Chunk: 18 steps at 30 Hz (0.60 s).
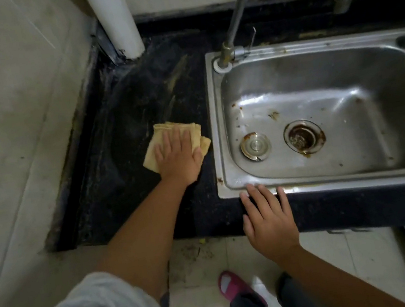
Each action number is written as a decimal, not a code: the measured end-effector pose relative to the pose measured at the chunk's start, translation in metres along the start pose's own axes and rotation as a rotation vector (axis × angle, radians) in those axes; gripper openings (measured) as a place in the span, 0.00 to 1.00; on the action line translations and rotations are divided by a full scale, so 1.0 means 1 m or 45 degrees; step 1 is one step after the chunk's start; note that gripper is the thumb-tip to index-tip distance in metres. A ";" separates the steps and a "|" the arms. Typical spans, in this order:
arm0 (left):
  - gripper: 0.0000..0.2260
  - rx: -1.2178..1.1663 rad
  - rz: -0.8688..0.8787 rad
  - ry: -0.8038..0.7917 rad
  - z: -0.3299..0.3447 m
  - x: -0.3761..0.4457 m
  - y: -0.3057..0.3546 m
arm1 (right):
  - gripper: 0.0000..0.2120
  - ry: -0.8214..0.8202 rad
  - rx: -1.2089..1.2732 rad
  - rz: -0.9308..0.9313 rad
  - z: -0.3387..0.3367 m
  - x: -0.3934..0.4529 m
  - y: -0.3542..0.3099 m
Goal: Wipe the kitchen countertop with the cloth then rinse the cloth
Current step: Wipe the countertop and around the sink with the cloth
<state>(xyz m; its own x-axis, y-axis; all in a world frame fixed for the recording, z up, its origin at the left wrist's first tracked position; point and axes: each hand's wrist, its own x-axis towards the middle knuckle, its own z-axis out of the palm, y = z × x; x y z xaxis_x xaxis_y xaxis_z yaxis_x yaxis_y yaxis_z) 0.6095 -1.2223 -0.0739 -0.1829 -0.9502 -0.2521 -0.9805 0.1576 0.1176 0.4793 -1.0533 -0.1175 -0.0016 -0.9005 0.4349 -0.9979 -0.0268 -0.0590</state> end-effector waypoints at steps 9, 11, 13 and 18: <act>0.25 -0.084 -0.193 0.018 0.015 -0.041 -0.057 | 0.19 -0.065 -0.090 0.011 -0.003 -0.011 0.002; 0.24 -0.099 -0.324 0.054 0.015 -0.057 -0.086 | 0.19 -0.051 -0.091 -0.002 -0.004 -0.009 0.002; 0.24 -0.117 -0.399 0.058 0.016 -0.070 -0.103 | 0.19 -0.038 -0.081 -0.017 -0.004 -0.009 0.001; 0.24 -0.160 -0.455 0.023 0.026 -0.098 -0.065 | 0.20 -0.105 -0.083 0.009 -0.007 -0.015 -0.003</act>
<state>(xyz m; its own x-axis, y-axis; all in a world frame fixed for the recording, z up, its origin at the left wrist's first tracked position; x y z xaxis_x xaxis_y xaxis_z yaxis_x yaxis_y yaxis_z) 0.6893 -1.1321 -0.0817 0.1717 -0.9441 -0.2814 -0.9655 -0.2180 0.1422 0.4816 -1.0369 -0.1172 -0.0058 -0.9332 0.3593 -1.0000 0.0056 -0.0017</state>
